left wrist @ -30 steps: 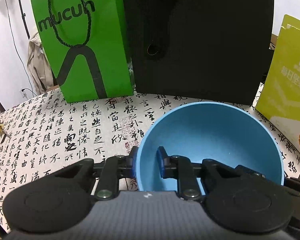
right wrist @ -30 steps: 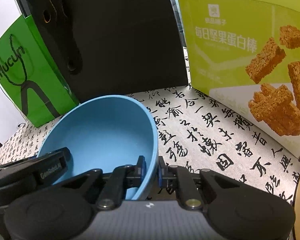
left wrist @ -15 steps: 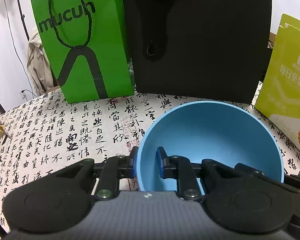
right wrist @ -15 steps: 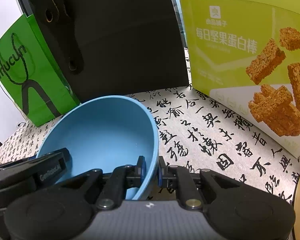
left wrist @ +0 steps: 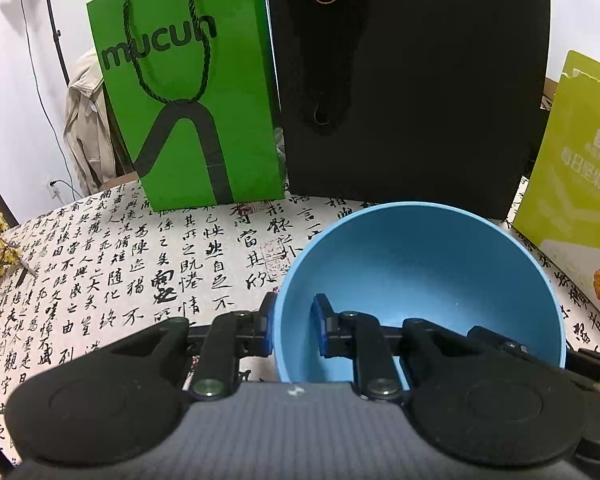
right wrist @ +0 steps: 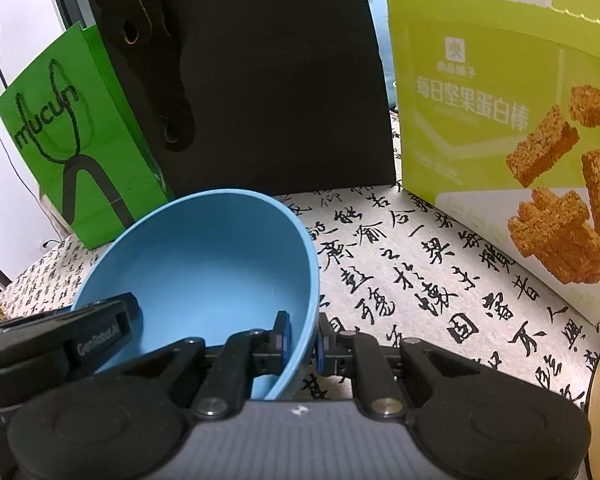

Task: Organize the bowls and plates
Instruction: 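Lift the gripped blue bowl off the table with both grippers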

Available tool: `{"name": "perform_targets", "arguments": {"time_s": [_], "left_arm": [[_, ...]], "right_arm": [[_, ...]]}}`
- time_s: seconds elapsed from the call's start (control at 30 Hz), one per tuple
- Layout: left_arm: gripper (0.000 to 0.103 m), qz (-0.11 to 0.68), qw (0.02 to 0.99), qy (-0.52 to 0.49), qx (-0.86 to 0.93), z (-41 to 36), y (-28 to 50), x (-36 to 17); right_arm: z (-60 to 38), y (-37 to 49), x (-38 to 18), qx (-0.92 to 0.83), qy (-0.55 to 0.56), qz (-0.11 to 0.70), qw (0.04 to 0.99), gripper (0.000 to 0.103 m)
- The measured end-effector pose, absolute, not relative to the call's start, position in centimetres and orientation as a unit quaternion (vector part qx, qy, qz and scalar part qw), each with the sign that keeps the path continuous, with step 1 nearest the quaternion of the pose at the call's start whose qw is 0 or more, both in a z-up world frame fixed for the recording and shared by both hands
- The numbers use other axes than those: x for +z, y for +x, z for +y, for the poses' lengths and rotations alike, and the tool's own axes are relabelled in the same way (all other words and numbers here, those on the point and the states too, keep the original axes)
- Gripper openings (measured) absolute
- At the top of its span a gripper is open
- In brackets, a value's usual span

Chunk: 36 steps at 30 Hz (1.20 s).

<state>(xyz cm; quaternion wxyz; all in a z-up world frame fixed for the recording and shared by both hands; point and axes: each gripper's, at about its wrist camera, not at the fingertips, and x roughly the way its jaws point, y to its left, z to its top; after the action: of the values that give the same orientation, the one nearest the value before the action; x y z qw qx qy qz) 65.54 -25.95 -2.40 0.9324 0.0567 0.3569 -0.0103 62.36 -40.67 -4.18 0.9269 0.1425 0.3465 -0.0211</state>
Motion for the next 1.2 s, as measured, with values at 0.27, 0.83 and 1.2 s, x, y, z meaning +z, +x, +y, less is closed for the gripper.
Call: {"name": "perform_targets", "arguments": {"time_s": [0.27, 0.83, 1.2], "left_arm": [[0.02, 0.345, 0.937, 0.05, -0.006, -25.6, 64.7, -1.8], [0.02, 0.313, 0.949, 0.034, 0.009, -22.3, 60.4, 2.2], [0.02, 0.298, 0.954, 0.035, 0.005, -21.2, 56.6, 3.6]], "right_arm": [[-40.0, 61.6, -3.8, -0.018, 0.143, 0.34, 0.929, 0.013], [-36.8, 57.6, -0.9, 0.01, 0.134, 0.312, 0.94, 0.014], [-35.6, 53.9, 0.6, 0.005, 0.128, 0.305, 0.944, 0.014]]}}
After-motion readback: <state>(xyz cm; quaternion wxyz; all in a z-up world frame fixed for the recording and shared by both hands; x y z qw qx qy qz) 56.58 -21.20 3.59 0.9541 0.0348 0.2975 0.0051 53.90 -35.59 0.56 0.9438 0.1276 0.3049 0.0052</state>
